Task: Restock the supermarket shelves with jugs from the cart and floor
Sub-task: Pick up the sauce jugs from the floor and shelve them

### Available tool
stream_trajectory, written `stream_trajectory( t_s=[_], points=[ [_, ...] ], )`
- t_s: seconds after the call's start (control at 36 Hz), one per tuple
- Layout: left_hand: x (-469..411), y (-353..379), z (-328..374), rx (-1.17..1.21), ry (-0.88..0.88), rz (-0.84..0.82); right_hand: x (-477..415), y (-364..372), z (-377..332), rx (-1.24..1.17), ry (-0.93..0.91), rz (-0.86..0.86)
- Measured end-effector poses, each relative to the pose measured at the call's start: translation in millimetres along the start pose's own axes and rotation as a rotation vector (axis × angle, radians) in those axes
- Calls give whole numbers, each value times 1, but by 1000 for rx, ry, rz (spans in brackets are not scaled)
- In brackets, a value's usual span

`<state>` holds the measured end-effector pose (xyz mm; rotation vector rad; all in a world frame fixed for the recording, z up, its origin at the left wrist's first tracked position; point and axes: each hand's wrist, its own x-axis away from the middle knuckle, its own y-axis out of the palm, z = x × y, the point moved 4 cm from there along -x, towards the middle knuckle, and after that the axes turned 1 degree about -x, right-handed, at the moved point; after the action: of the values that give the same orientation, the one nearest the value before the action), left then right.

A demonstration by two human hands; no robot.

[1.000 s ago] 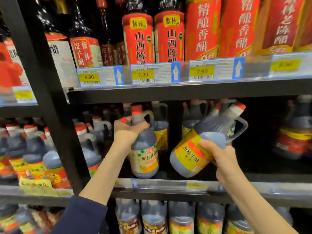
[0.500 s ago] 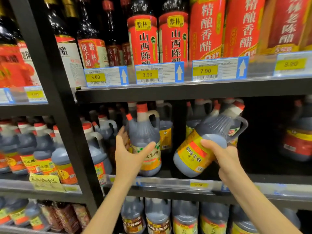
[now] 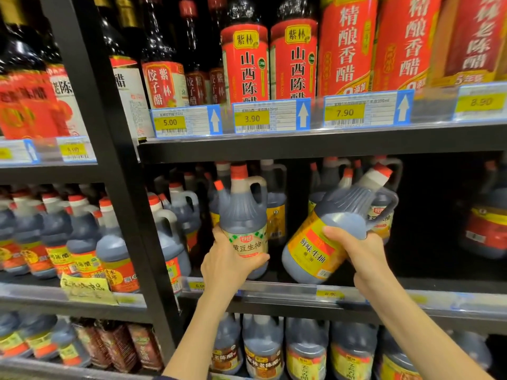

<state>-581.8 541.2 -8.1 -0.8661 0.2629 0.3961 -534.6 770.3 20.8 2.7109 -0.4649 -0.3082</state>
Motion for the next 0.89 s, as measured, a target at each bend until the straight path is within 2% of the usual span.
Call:
stream_trajectory(
  t_s=[0.17,0.25,0.36,0.61,0.89],
  points=[
    [-13,-13,-13,167,56,-171,0,1,3,13,5,10],
    [-14,-18,-19,222,72,-207,1,0,7,19,17,13],
    [-10,-20,-21,217,93,-206,1,0,12,32,29,6],
    [-9,-14,-33,178,88,-338,-2,-1,16,23,5,-30],
    [-10,-12,-31,133,88,-240,-5,-4,19,24,-1,-46]
  ],
)
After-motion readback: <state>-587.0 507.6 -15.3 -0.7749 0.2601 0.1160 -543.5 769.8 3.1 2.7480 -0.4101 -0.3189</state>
